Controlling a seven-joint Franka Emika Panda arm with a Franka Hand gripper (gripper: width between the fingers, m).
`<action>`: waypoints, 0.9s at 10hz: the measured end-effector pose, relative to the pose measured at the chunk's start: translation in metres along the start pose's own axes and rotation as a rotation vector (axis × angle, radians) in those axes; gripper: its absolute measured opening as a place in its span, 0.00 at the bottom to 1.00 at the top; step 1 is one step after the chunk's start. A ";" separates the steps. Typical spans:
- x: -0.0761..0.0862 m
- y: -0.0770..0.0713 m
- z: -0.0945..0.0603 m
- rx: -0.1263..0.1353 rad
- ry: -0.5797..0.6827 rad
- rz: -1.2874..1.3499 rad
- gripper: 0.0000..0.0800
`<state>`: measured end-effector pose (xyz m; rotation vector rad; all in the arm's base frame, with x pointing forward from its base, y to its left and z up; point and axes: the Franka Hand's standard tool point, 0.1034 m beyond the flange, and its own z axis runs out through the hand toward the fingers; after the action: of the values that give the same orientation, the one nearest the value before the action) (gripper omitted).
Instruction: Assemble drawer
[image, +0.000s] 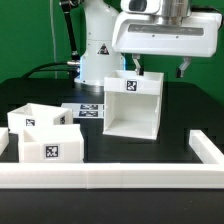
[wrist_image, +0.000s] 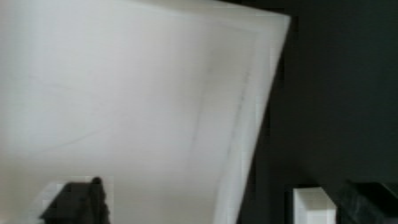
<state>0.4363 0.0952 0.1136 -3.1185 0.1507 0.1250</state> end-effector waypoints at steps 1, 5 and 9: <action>0.000 0.000 0.000 -0.002 -0.001 -0.004 0.81; -0.007 0.001 0.010 -0.002 -0.004 0.002 0.81; -0.014 -0.001 0.018 -0.004 -0.016 0.001 0.81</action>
Offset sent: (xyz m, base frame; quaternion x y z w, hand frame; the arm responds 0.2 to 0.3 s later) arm -0.0116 -0.0109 -0.0106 0.0089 -0.0024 0.0094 0.9999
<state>0.4210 0.0983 0.0970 -3.1210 0.1512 0.1502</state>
